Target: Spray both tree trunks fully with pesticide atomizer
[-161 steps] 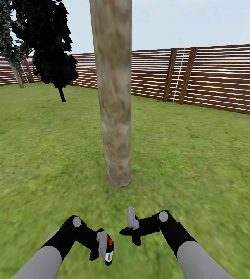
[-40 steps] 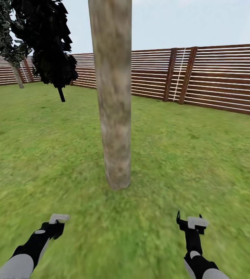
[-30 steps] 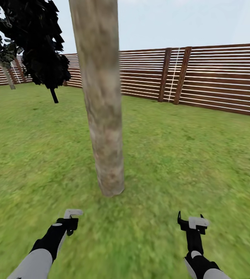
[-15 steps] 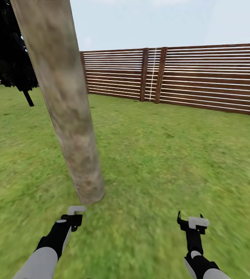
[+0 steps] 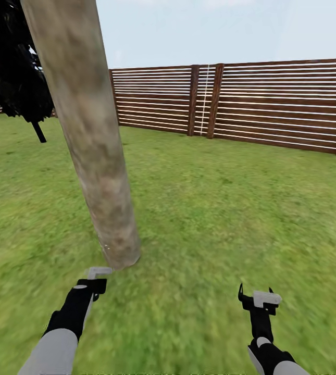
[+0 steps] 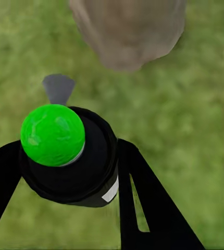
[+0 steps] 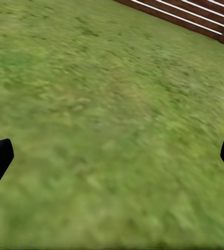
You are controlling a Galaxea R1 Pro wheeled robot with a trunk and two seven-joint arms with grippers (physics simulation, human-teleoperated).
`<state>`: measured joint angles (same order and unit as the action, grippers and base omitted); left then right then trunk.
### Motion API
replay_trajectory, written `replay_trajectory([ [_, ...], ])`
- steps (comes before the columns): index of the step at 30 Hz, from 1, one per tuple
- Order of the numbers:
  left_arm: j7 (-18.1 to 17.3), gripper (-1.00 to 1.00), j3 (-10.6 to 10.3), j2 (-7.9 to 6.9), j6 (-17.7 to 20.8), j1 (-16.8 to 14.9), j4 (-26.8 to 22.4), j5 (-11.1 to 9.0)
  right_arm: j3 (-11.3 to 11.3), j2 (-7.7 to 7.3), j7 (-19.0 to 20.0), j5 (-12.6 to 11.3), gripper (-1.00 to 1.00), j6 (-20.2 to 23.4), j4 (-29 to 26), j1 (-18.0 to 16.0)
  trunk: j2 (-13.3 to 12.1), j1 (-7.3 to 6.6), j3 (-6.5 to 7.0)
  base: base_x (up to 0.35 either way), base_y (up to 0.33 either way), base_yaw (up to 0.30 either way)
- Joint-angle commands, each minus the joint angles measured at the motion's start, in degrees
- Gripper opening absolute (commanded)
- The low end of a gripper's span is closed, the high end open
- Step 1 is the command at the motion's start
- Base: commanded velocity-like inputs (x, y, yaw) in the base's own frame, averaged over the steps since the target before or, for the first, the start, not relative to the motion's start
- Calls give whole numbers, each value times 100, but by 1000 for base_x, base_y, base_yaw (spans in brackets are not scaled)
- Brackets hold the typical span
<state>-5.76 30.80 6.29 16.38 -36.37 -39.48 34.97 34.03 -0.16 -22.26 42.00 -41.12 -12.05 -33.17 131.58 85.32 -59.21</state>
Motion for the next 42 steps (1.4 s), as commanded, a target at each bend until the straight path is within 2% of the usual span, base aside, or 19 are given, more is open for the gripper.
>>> replay_trajectory([
  [1,-56,-100,-21,36,143,-20,-56,74,24,-1,-36,62,100,-12,10,-6,2,-2,-5,-31,0,0],
  [4,-116,-100,-221,121,692,-70,-186,21,24,-5,-35,63,100,-12,9,-6,2,-2,-5,-9,0,0],
  [7,-638,-100,-267,106,920,-302,-268,-152,20,-62,-34,63,100,-11,13,-6,2,-2,-5,-1,0,0],
  [8,-761,-100,-261,53,1061,-340,-284,-170,18,-79,-33,63,100,-11,15,-6,2,-2,-5,0,0,0],
  [10,-889,-100,-246,-374,1329,-333,-573,-191,20,-95,-33,63,100,-10,18,-6,2,-2,-5,-8,0,0],
  [12,-910,-100,-260,-518,1370,-318,-739,-193,18,-97,-33,63,100,-10,18,-6,2,-2,-5,-196,37,0],
  [13,-915,-100,-276,-500,1379,-315,-807,-187,21,-98,-33,63,100,-10,18,-6,2,-2,-5,-302,59,0],
  [14,-919,-100,-291,-271,1385,-365,-852,-192,19,-105,-33,63,100,-10,18,-6,2,-2,-5,-83,9,0],
  [15,-926,-100,-310,-192,1387,-376,-862,-192,19,-106,-34,63,100,-10,18,-6,2,-2,-5,-42,4,0],
  [18,-1327,-100,-664,-142,1700,-540,-923,-190,23,-112,-33,63,100,-10,18,-6,2,-2,-5,-13,1,0],
  [19,-1604,-100,-740,-285,1997,-715,-974,-179,24,-122,-33,63,100,-10,18,-6,2,-2,-5,-2,0,0],
  [22,-1760,-100,-770,-739,2175,-859,-1151,-188,24,-171,-34,63,100,-10,15,-6,2,-2,-5,0,0,0],
  [25,-1777,-100,-811,-677,2196,-861,-1274,-188,22,-178,-35,63,100,-10,10,-6,2,-2,-5,-192,68,0],
  [26,-1779,-100,-962,-503,2200,-868,-1285,-182,22,-177,-35,63,100,-10,15,-6,2,-2,-5,-320,98,0],
  [28,-1779,-100,-1233,-391,2246,-875,-1302,-188,16,-177,-33,63,100,-10,18,-6,2,-2,-5,-157,38,0],
  [31,-1840,-100,-1218,-660,2355,-885,-1554,-223,16,-177,-33,63,100,-10,18,-6,2,-2,-5,-10,2,0],
  [34,-2254,-100,-1225,-1005,2509,-905,-1610,-400,16,-177,-33,63,100,-10,18,-6,2,-2,-5,-22,5,0],
  [39,-2372,-100,-1355,-710,2561,-945,-1626,-445,16,-177,-33,63,100,-10,17,-6,2,-2,-5,-294,45,0],
  [42,-2383,-100,-1365,-716,2577,-1105,-1628,-449,16,-177,-33,63,100,-10,18,-6,2,-2,-5,-285,3,0],
])
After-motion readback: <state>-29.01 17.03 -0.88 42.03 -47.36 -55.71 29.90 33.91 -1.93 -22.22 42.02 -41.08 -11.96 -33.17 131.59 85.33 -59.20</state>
